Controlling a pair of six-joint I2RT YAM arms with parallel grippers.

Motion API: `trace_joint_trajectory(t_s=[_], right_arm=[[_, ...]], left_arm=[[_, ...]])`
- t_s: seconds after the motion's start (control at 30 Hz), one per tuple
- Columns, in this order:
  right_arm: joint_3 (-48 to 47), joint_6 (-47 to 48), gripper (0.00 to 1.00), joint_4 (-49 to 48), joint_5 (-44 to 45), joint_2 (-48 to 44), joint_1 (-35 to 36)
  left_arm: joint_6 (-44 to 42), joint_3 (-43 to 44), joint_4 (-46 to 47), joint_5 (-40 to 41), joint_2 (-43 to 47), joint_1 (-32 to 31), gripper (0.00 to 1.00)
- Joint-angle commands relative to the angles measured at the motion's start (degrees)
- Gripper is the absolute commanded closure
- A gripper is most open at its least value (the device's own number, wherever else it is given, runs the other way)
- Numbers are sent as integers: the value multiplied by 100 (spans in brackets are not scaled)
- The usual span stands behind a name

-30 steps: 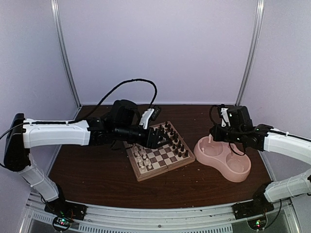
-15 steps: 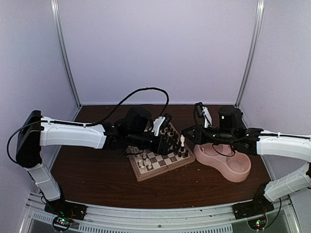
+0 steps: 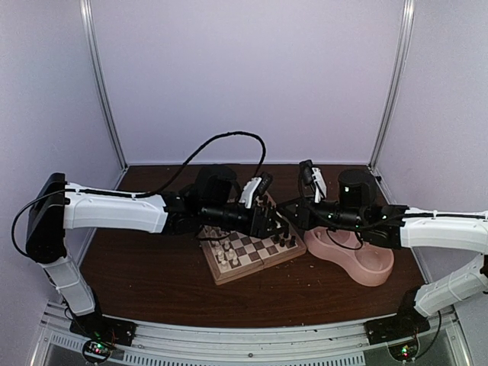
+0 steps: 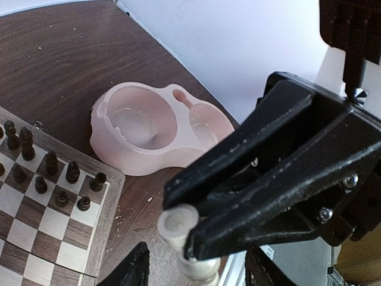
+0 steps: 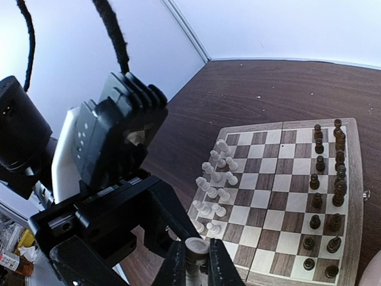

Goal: Set up the chess pieces on the board
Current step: Pass from the right arm to the left

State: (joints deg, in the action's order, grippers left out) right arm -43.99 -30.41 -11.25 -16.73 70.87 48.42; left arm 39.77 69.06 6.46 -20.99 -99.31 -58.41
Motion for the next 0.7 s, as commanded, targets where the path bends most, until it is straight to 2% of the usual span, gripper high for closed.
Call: trace_joint_trajectory(t_s=[0.0,0.17,0.67], right_arm=[[40,86,93,258,712,-140,30],[83,102,93,188,548,-209,35],[265,0,92,-162,162,-223,33]], left_arm=[[85,21,342,-13,-65,-17,45],[57,48,296,24,-58,-20,45],[134,322,277,-95,-285,-16,65]])
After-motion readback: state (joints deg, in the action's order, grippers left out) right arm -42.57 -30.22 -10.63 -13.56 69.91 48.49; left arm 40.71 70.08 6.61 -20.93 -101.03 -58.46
